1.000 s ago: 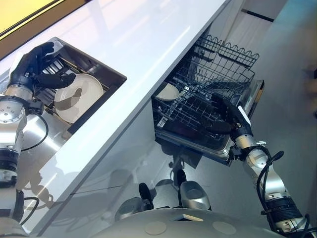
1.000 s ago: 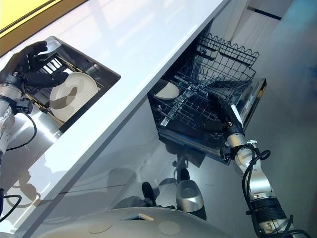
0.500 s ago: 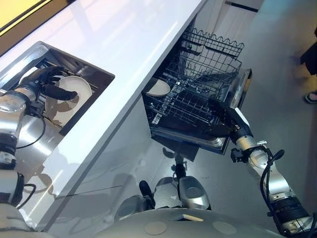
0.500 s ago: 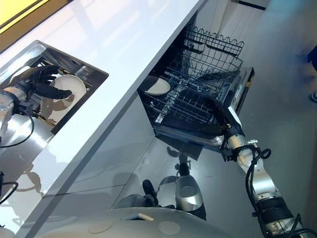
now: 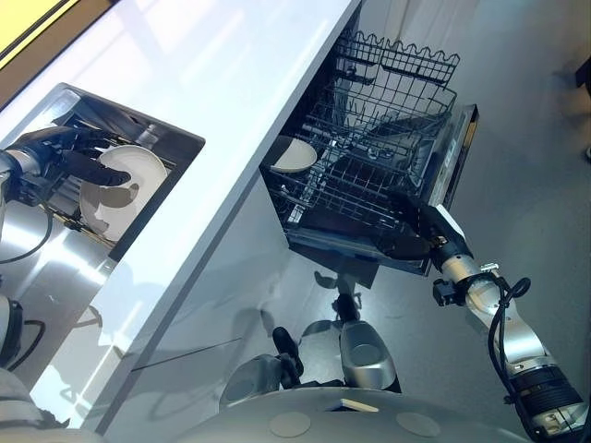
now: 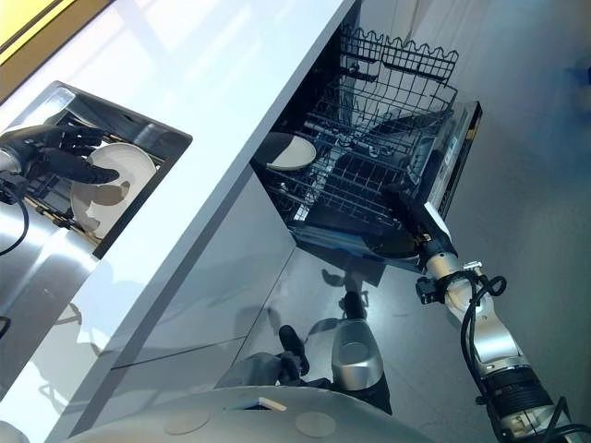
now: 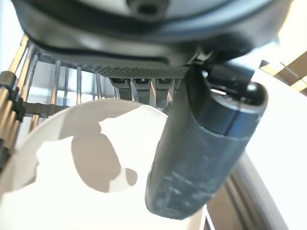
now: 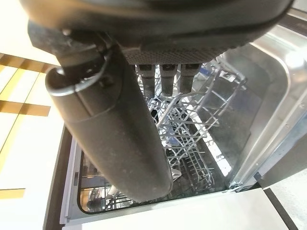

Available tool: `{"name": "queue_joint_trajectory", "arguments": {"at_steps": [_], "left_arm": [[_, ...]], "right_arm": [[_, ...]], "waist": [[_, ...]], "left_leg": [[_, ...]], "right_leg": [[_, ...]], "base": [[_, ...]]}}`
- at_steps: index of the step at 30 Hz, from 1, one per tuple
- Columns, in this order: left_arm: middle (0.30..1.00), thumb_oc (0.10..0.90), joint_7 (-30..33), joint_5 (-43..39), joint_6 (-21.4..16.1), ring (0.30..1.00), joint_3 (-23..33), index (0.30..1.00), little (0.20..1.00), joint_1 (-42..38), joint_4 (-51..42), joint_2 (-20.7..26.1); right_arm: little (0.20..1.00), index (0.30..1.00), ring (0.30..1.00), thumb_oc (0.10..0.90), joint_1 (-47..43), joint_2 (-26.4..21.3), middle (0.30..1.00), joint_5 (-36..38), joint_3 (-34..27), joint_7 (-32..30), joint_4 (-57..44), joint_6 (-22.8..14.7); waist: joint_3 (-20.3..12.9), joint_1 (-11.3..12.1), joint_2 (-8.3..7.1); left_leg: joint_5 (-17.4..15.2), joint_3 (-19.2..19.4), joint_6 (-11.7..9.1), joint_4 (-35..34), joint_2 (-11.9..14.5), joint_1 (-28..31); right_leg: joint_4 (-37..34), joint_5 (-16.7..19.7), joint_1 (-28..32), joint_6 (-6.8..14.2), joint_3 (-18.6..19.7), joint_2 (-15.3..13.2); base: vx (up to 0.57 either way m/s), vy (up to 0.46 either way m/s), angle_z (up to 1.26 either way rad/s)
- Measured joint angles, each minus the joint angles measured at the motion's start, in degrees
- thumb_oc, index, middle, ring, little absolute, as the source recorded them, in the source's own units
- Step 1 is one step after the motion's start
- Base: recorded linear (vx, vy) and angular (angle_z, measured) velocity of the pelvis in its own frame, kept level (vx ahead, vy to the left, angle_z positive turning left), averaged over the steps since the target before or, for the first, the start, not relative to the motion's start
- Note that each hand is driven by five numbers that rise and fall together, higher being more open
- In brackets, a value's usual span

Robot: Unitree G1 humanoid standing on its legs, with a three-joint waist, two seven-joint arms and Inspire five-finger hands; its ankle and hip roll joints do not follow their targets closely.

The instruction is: Pick up plates and place into dishwasher.

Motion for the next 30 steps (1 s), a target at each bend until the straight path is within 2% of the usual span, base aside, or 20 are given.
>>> {"name": "queue_joint_trajectory", "arguments": {"at_steps": [5,14,18,19,20,23,26,28,30], "left_arm": [[0.900,0.800,-2.11,-0.02,0.02,0.900,0.03,0.900,0.900,0.06,-0.03,0.00],[0.900,0.800,-8.12,-0.13,7.76,0.900,3.77,0.900,0.900,3.52,-0.93,1.15],[0.698,0.564,-8.64,-0.30,9.19,0.698,6.26,0.698,0.664,6.19,-1.70,1.05],[0.724,0.594,-8.62,-0.24,9.67,0.724,6.94,0.724,0.694,6.60,-1.66,1.12],[0.554,0.396,-8.62,-0.21,9.82,0.554,7.15,0.554,0.496,7.16,-1.68,1.42],[0.300,0.100,-10.06,-1.65,9.66,0.300,7.11,0.300,0.200,8.50,-4.29,1.56],[0.300,0.100,-14.26,-7.38,9.82,0.300,5.28,0.300,0.200,9.76,-7.27,-1.08],[0.300,0.100,-14.10,-9.61,9.07,0.300,4.64,0.300,0.200,10.26,-9.64,-1.69],[0.300,0.100,-17.70,-17.38,9.30,0.300,3.03,0.300,0.200,10.70,-11.12,-4.25]], "right_arm": [[0.900,0.900,0.900,0.800,0.01,0.09,0.900,-0.02,0.00,0.06,0.00,0.07],[0.900,0.900,0.900,0.800,-0.04,0.53,0.900,-0.12,-0.02,-0.08,-0.03,0.76],[0.900,0.900,0.900,0.800,-0.05,0.75,0.900,-0.19,-0.01,-0.54,-0.05,0.85],[0.900,0.900,0.900,0.800,-0.06,0.81,0.900,-0.22,-0.01,-0.70,-0.07,0.86],[0.900,0.900,0.900,0.800,-0.06,0.82,0.900,-0.22,-0.01,-0.91,-0.08,0.88],[0.900,0.900,0.900,0.800,-0.07,0.84,0.900,-0.22,-0.01,-1.11,-0.08,1.10],[0.900,0.900,0.900,0.800,-0.36,1.16,0.900,-0.21,0.00,-1.01,-0.08,1.42],[0.900,0.900,0.900,0.800,-1.02,1.88,0.900,-0.21,0.03,-0.99,-0.08,1.83],[0.900,0.900,0.900,0.800,-1.26,2.42,0.900,-0.21,0.10,-1.11,-0.06,1.85]], "waist": [[0.07,1.03,0.12],[0.42,1.35,0.87],[0.43,1.51,0.94],[0.42,1.52,0.95],[0.41,1.52,0.97],[0.33,2.34,1.09],[0.14,3.18,1.39],[0.01,3.75,1.30],[-0.18,4.27,1.58]], "left_leg": [[-0.06,-0.08,0.12,-0.78,-0.02,1.15],[0.12,-0.41,0.13,-2.46,0.05,3.46],[0.39,-0.43,0.53,-3.62,0.08,5.06],[0.42,-0.54,0.57,-3.87,0.10,5.34],[0.42,-0.70,0.57,-3.98,0.09,5.50],[0.40,-1.19,0.60,-4.18,0.08,5.84],[0.41,-1.85,0.60,-4.18,0.10,5.93],[0.41,-2.20,0.60,-4.20,0.11,6.23],[0.42,-2.54,0.60,-4.38,0.07,6.85]], "right_leg": [[0.42,0.11,0.50,-0.03,-1.33,-0.06],[-0.12,0.10,2.00,-0.03,-2.62,0.25],[-0.56,0.09,3.20,-0.03,-2.91,0.43],[-0.57,0.09,3.40,-0.03,-2.98,0.46],[-0.58,0.09,3.54,-0.04,-3.01,0.46],[-0.58,0.09,3.94,-0.04,-3.21,0.44],[-0.63,0.09,4.36,-0.04,-3.44,0.37],[-1.08,0.09,5.00,-0.04,-4.10,0.38],[-1.47,0.08,5.93,-0.03,-4.46,0.35]], "base": [[0.00,-0.004,0.01],[0.00,-0.004,0.00],[0.00,0.000,0.00],[-0.01,-0.029,0.05],[-0.01,-0.032,0.08],[0.00,-0.021,0.09],[0.02,-0.030,0.14],[0.03,-0.035,0.11],[0.02,-0.037,0.07]]}}
